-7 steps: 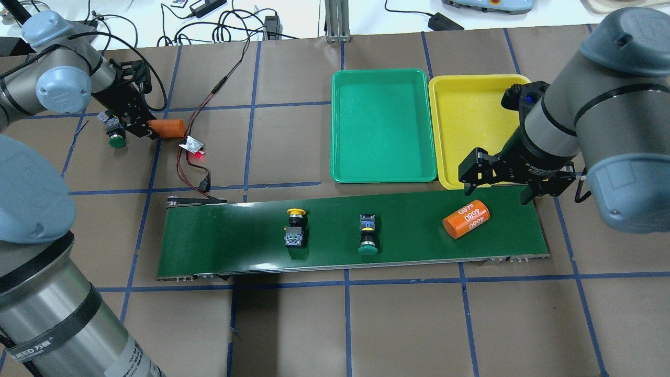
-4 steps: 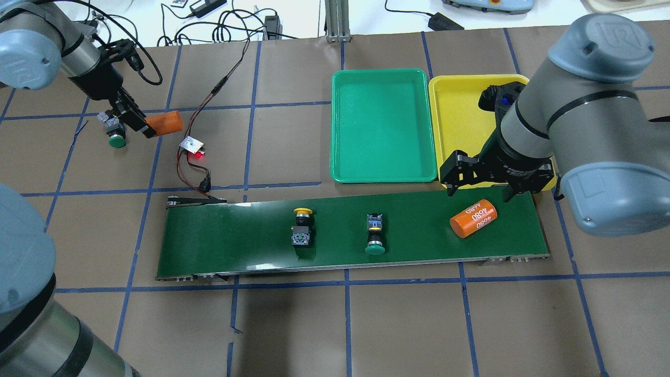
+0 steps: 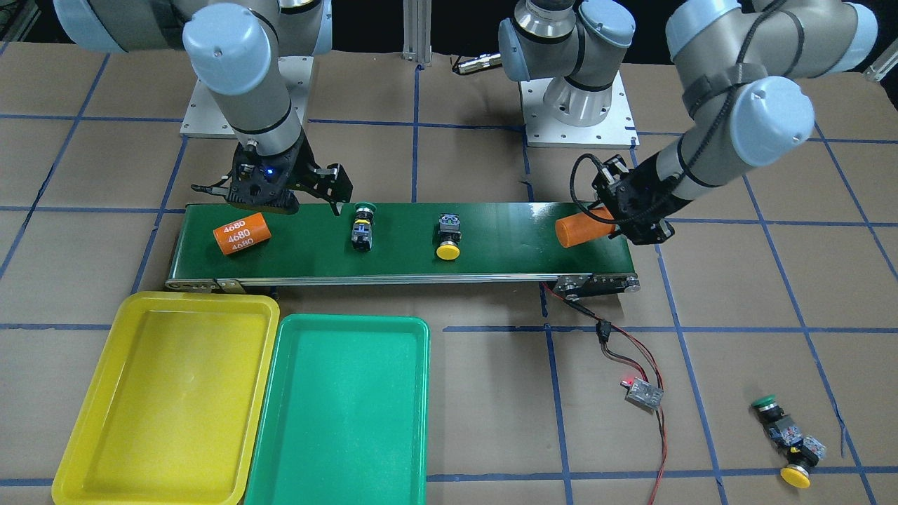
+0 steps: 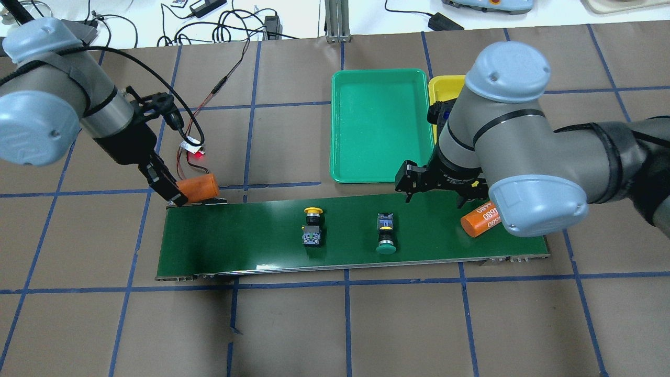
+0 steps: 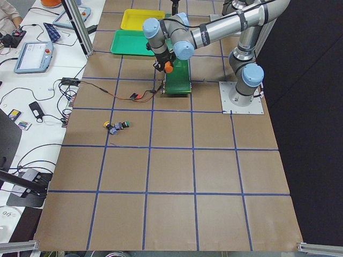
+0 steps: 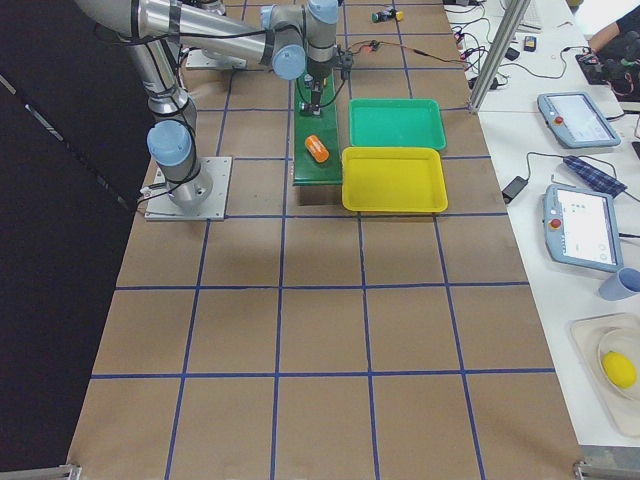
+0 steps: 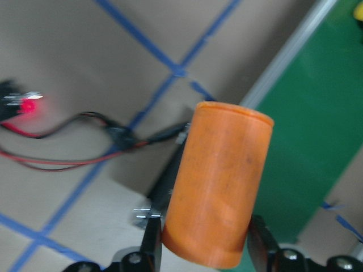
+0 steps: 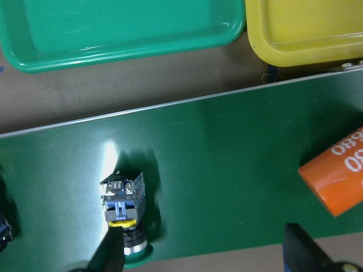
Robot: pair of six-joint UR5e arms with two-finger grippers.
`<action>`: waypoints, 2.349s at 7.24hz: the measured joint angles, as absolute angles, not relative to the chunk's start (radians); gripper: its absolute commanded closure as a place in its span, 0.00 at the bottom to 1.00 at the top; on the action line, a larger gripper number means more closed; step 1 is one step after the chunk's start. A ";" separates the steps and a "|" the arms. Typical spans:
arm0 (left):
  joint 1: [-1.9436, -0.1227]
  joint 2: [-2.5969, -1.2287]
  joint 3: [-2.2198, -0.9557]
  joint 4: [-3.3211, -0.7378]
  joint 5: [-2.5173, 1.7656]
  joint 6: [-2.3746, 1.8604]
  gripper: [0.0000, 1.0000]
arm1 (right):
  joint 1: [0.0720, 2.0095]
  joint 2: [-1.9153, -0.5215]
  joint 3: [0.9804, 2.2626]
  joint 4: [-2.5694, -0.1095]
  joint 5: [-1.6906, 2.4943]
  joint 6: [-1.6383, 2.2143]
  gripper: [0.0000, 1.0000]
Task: Sort buttons by color to trays
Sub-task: 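Place orange cell on belt with left while right grasps green-capped button, then carry green-capped button into green tray with right while left grasps a button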
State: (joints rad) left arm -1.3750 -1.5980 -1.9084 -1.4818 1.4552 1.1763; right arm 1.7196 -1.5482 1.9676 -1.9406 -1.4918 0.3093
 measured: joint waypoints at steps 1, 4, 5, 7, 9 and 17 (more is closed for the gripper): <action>-1.394 -1.560 -1.999 -1.388 1.454 1.179 0.62 | 1.728 -1.505 1.970 -1.973 -1.489 0.337 0.04; -1.413 -1.538 -2.137 -1.184 1.447 1.169 0.00 | 1.743 -1.428 1.970 -2.005 -1.483 0.358 0.06; -1.413 -1.530 -2.143 -1.172 1.445 1.165 0.00 | 1.745 -1.423 1.970 -2.004 -1.472 0.358 0.10; -1.397 -1.517 -2.056 -1.200 1.449 1.002 0.00 | 1.746 -1.416 1.978 -1.998 -1.449 0.351 0.56; -1.299 -1.578 -1.839 -1.352 1.456 0.922 0.00 | 1.746 -1.410 2.013 -1.999 -1.456 0.352 1.00; -1.096 -2.195 -1.408 -1.067 1.465 0.502 0.00 | 1.733 -1.216 1.648 -2.126 -1.535 0.348 1.00</action>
State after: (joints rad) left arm -1.0965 -2.1947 -1.4084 -1.0671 1.4652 0.5022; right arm 1.7332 -1.2156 1.6477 -2.1258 -1.5345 0.3479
